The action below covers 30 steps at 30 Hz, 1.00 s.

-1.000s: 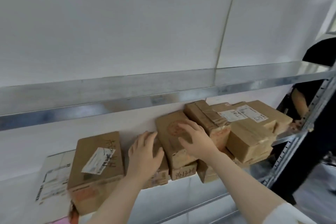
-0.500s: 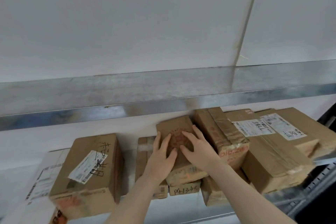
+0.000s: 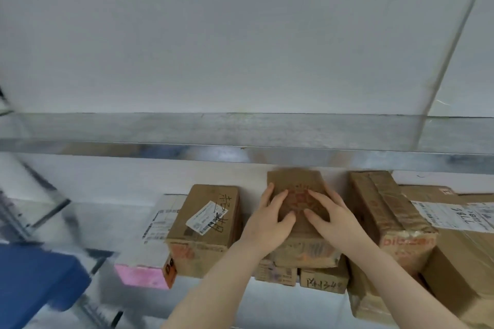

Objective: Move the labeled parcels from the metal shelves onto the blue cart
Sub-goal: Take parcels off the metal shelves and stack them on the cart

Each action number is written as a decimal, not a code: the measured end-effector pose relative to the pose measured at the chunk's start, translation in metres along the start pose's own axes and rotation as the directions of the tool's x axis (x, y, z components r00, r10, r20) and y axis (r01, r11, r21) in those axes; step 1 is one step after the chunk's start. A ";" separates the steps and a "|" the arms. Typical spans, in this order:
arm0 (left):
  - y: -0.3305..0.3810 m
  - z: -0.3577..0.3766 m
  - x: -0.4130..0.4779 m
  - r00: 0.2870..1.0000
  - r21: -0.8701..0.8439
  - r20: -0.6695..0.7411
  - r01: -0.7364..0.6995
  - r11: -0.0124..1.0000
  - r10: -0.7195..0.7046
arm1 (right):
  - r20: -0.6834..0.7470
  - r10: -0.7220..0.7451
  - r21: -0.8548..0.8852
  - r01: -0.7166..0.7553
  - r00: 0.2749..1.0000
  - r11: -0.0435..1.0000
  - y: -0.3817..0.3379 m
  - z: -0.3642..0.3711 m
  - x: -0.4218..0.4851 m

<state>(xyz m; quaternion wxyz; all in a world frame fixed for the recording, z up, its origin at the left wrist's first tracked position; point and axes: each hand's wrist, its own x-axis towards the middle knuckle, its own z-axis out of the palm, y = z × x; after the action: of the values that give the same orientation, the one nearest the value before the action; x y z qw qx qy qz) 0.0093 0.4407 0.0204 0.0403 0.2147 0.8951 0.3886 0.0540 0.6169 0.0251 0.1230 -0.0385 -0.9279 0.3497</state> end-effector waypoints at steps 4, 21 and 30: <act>-0.009 -0.048 -0.023 0.993 0.058 -0.098 0.074 0.996 -0.068 | 0.066 -0.090 0.074 0.085 0.994 0.994 -0.051 0.014 0.009; -0.181 -0.279 -0.271 0.648 -0.029 -0.602 0.566 0.824 -0.466 | 0.422 -0.609 0.365 0.489 0.671 0.792 -0.357 0.258 -0.032; -0.276 -0.381 -0.359 0.523 -0.101 -0.684 0.622 0.776 -0.509 | 0.458 -0.735 0.498 0.541 0.499 0.678 -0.500 0.382 -0.050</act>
<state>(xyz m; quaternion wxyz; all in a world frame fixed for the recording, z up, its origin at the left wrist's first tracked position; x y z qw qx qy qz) 0.1450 -0.1342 0.0545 -0.1812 -0.2429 0.8929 0.3330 0.0118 -0.0119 0.0673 -0.0670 0.4484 -0.7961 0.4008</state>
